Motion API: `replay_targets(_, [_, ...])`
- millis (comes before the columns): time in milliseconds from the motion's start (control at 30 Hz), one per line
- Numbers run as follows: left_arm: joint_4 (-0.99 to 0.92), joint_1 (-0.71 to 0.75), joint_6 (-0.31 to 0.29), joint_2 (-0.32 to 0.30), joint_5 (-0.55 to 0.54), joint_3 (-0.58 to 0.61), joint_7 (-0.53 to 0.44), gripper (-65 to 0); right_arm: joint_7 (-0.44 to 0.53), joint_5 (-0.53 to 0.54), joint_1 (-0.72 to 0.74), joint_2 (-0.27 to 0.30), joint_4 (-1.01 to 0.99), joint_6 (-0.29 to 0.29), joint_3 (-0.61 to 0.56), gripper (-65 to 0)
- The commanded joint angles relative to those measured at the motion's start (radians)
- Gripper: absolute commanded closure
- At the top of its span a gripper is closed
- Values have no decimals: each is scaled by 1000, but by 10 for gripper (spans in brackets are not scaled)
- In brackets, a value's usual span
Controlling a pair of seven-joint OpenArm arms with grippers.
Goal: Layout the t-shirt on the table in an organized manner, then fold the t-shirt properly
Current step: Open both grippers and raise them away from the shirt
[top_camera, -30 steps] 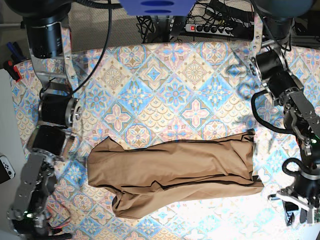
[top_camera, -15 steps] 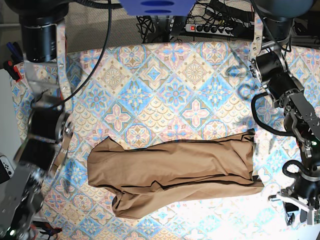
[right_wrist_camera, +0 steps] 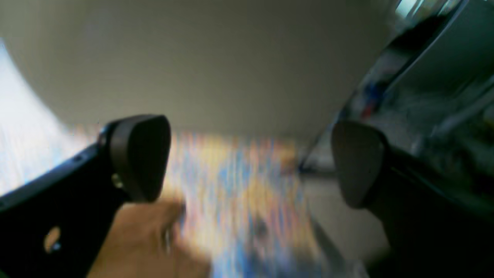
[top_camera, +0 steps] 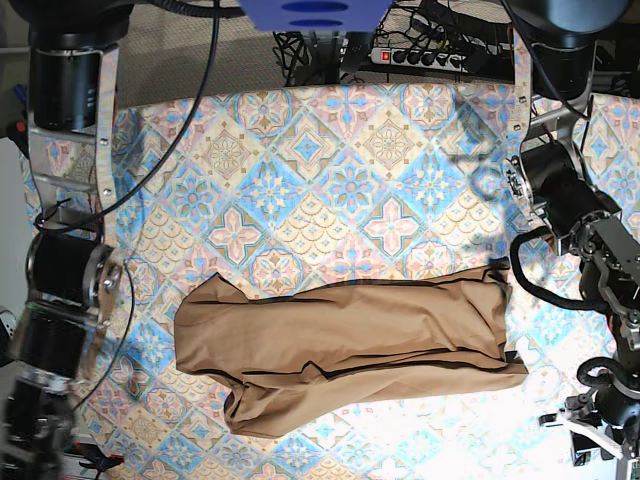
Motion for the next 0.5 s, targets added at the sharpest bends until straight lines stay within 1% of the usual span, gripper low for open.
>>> replay_targets(0, [11, -34, 3, -10, -9, 1, -23, -226, 24, 8, 38, 1, 9, -1, -17, -650])
replay_targets(133, [11, -26, 3, -10, -9, 1, -22, -226, 12, 8, 38, 1, 5, -1, -58, -650])
replay_targets(467, [12, 3, 3, -8, -11, 1, -23, -226, 10, 11, 38, 1, 9, 4, -57, -650])
